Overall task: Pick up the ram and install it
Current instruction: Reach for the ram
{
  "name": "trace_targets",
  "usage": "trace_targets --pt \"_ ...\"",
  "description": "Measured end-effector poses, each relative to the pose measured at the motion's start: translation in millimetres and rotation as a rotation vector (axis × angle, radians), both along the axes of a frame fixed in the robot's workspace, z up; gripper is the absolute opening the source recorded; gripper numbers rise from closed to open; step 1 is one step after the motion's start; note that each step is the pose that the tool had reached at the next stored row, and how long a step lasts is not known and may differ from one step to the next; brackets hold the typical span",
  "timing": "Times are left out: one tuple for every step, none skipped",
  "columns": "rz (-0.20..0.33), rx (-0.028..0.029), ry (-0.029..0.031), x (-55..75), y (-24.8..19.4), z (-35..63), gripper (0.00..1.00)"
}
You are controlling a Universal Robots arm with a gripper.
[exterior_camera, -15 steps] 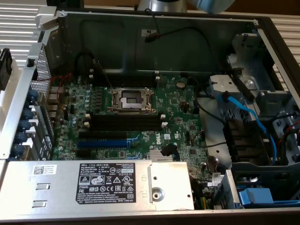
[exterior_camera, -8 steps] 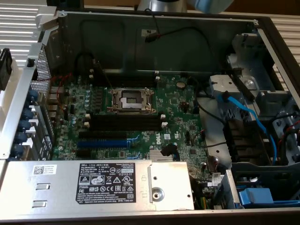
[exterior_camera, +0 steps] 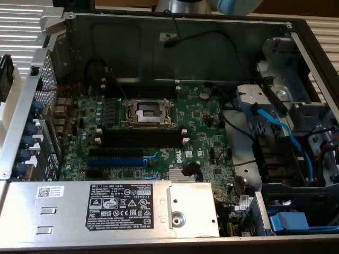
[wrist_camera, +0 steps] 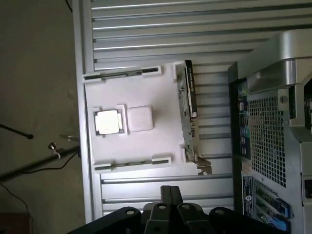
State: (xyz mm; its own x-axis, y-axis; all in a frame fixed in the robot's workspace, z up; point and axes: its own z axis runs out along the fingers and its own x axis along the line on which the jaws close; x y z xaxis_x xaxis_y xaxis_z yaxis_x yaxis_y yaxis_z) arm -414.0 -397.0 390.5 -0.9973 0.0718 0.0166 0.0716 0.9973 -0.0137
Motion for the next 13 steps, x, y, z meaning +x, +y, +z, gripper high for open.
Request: trace_targets --pt "0.000 -0.0033 0.0013 -9.3 2.0 -0.1 0.10" --pt "0.000 -0.0058 0.0021 -18.4 4.2 -0.1 0.10" --pt "0.000 -0.0078 0.0022 -27.4 6.7 -0.2 0.10" --pt "0.000 -0.0101 0.0023 -36.5 9.6 -0.4 0.10" --pt "0.000 -0.0134 0.0021 -44.9 12.8 -0.9 0.10" --pt "0.000 -0.0151 0.0021 -48.4 14.5 -1.4 0.10" --pt "0.000 -0.0170 0.0022 -52.0 16.4 -1.8 0.10" --pt "0.000 -0.0219 0.0009 -61.0 22.1 -3.8 0.10" --pt "0.000 -0.0228 -0.0005 -63.5 24.0 -4.5 0.10" --pt "0.000 -0.0238 -0.0057 -67.6 27.9 -6.3 0.10" --pt "0.000 -0.0245 -0.0085 -69.7 30.0 -7.2 0.10" --pt "0.000 -0.0249 -0.0107 -71.5 31.9 -7.6 0.10" --pt "0.000 -0.0251 -0.0109 -71.6 32.1 -7.6 0.10"
